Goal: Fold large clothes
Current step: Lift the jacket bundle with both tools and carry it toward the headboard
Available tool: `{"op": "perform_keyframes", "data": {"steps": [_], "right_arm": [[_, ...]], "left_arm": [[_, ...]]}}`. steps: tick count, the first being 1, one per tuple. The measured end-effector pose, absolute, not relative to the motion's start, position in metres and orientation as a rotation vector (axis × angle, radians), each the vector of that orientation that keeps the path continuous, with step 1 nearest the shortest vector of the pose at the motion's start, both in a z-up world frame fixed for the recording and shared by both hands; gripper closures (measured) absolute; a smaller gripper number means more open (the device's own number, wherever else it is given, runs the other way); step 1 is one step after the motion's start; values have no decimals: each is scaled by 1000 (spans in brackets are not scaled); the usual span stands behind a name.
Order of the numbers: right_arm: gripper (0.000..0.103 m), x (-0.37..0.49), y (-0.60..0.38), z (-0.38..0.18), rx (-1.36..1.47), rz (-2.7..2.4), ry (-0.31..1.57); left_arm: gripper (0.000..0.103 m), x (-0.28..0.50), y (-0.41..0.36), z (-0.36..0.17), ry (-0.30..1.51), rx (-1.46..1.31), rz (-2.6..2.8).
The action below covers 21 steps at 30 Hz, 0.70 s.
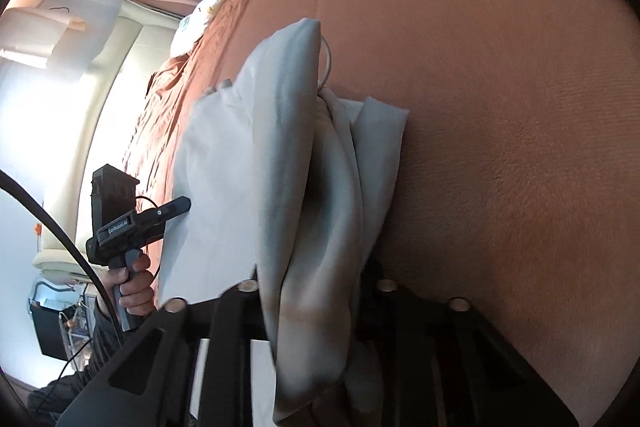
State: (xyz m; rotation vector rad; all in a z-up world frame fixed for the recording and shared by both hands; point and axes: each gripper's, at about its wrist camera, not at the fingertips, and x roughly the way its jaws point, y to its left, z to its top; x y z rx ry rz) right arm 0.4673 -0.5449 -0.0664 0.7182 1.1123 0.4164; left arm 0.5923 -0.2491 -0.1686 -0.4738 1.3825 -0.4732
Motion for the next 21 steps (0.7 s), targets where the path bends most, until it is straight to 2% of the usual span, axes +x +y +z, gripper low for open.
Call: {"op": "perform_keyframes", "data": {"steps": [6,9,21], "right_arm": [[94,441,-514,-26,625,370,1057],[94,426,-497,-11,598,355,1024],[95,330,-461,56,516,365,845]], "left_arm": [[74,583,-245,-144,1339,-461,-491],[80,574,-241,-128,1306,-467,-511],[87,516,-209,-48,1141,-472,-591]]}}
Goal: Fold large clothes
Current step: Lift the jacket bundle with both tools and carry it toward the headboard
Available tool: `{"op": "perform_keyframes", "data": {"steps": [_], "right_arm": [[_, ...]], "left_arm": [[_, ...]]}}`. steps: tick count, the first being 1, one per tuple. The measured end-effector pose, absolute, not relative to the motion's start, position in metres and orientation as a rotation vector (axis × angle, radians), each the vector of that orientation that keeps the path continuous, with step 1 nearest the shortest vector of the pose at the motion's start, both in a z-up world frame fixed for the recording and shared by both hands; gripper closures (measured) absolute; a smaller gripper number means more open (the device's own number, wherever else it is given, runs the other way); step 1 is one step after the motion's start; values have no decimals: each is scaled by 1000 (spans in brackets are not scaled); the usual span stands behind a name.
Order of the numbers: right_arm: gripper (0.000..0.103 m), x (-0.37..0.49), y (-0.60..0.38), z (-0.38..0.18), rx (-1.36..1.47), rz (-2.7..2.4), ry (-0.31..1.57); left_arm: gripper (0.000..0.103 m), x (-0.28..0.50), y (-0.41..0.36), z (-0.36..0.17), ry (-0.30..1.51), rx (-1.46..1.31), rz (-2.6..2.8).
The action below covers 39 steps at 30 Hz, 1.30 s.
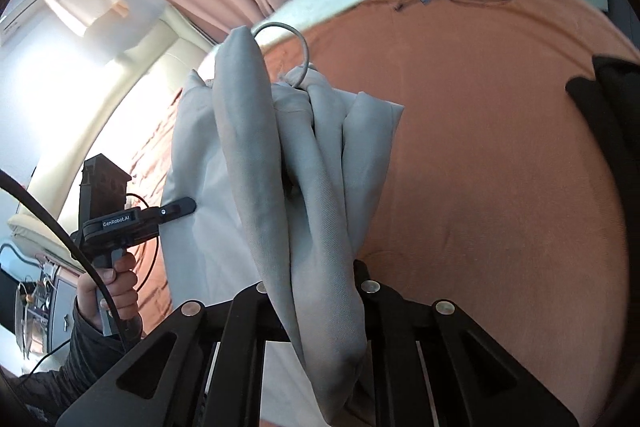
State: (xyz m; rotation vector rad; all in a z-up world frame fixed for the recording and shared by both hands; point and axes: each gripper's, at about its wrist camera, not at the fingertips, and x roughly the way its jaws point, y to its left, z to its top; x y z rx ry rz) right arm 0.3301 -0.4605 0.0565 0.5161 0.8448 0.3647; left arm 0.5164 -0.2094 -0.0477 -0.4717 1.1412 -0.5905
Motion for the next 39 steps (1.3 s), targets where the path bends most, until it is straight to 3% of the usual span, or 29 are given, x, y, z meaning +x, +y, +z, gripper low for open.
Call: {"op": "perform_keyframes", "data": {"steps": [13,28,39], "right_arm": [[96,301,-398,102,416,524,738],[96,359,-190,134,324,882,726],[96,406,-40,130,274,1083,774]], "left_arm": [[90,481,-104,33,945,-494,-525],[90,444,123,104,770,-512,-193],[91,410,277,124,723,-477,53]]}}
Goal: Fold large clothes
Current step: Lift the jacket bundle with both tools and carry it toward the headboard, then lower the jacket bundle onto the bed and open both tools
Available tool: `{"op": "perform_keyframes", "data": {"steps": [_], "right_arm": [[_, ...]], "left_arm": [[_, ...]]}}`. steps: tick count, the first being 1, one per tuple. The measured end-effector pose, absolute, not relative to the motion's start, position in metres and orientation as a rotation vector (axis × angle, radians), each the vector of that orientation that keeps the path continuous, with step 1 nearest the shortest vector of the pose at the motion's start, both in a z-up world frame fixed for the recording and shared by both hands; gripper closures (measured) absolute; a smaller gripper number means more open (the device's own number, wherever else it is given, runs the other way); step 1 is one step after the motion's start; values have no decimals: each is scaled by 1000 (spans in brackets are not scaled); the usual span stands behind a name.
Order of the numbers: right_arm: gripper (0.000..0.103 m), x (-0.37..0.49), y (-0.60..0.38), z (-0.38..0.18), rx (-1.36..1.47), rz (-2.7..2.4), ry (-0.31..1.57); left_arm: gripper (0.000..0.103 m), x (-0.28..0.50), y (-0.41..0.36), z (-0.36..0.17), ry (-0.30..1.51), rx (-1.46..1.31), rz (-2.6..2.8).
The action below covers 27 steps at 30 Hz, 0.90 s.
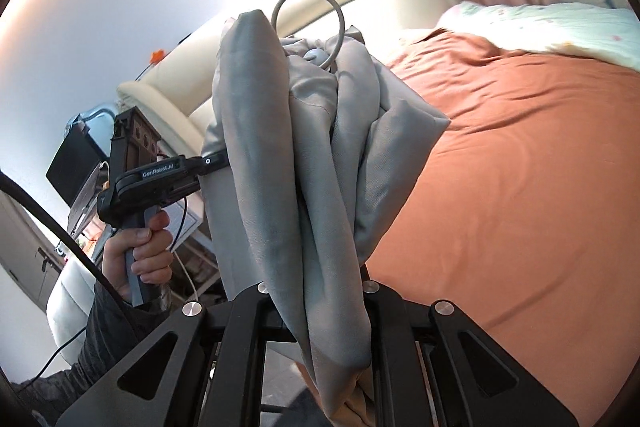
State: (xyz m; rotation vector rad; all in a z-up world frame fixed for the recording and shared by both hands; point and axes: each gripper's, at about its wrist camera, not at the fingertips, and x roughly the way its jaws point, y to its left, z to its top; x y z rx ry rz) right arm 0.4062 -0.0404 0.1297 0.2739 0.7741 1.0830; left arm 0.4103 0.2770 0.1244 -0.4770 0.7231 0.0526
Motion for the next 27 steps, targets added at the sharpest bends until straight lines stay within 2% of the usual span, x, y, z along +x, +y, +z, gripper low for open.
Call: {"op": "perform_keyframes", "data": {"steps": [12,21,27], "right_arm": [[96,426,90,104,295,1178,890],[96,459,144,78,384,1252,998],[96,488,157,45,429,1250,1063]], "left_arm": [[92,403,407,117,753,-400,210],[93,411,461,114,811,-351,297],[93,452,481,95,881,-298,315]]}}
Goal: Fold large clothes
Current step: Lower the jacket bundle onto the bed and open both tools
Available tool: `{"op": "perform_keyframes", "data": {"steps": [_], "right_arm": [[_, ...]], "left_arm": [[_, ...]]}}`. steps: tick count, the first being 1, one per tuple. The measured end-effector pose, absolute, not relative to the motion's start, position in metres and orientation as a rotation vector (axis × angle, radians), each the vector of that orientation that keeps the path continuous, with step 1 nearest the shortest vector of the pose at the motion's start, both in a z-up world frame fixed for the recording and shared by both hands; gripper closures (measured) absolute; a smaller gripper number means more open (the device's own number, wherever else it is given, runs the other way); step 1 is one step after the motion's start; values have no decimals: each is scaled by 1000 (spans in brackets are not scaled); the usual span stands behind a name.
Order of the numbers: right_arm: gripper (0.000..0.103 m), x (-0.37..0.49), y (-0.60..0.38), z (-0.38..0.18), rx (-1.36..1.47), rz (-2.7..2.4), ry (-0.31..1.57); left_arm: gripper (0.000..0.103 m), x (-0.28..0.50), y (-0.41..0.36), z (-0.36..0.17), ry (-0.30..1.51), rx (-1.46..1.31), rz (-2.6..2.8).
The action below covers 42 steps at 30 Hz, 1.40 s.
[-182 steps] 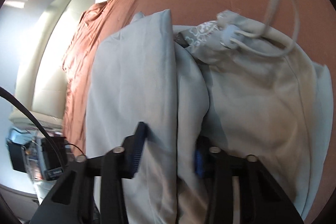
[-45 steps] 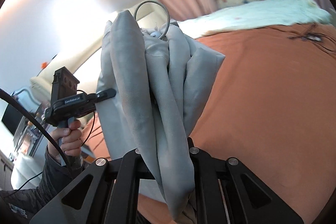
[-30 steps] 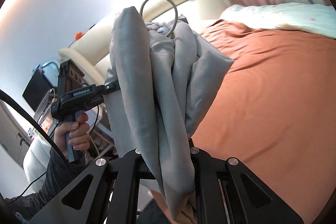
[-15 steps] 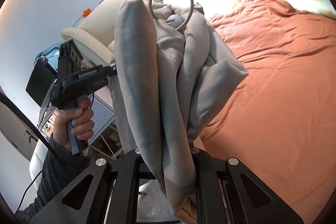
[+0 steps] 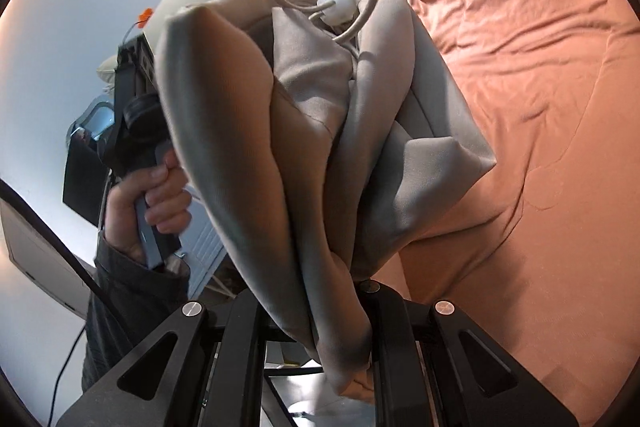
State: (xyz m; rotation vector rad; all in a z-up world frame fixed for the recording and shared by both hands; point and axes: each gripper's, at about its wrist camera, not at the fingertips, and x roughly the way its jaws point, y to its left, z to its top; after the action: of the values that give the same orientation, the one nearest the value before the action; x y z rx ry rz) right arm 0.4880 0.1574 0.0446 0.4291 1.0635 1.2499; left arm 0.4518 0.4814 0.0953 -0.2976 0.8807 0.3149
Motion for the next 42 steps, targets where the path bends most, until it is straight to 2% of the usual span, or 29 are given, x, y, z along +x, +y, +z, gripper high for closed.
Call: {"op": "perform_keyframes", "data": {"steps": [11,12,13,15,18,19,22,24,28,29,30,33,37,38,42], "right_arm": [[96,571,134,-8,436,1115,1101],[96,577,135,-12,396,1067,1095],[91,578,138,-18,368,1031,1103],[86,592,142,-41,344,954,1189],[67,608,139,-76,332,893,1311],[66,609,134,-83,357,916,1322],[60,609,123,-98,414,958,1368],[60,612,120,-100,446,988,1366],[60,628,112,-110,518,996,1350],[60,631,110,-113,528,990,1345],[60,634,109,-112,535,982,1339],[60,639,94,-112,528,932,1307],[61,658,89,-100,523,863,1259],[61,662,90,-100,520,853,1252],[72,671,103,-99,493,841,1248]], "left_arm": [[92,534,496,10,1001,-220,309],[87,537,497,3,1012,-195,315],[82,540,499,-7,1029,-171,332],[61,537,508,-21,1057,-176,367],[60,511,527,-36,1052,-194,432],[59,498,535,-41,1057,-217,440],[48,454,556,-56,1076,-234,494],[43,424,572,-68,1078,-260,517],[43,371,595,-85,1081,-359,570],[39,359,600,-90,1077,-382,575],[30,352,601,-92,1071,-398,576],[15,332,606,-99,1031,-451,583],[13,324,609,-112,1003,-541,568],[8,324,610,-118,1000,-564,562],[7,319,617,-140,959,-708,522]]}}
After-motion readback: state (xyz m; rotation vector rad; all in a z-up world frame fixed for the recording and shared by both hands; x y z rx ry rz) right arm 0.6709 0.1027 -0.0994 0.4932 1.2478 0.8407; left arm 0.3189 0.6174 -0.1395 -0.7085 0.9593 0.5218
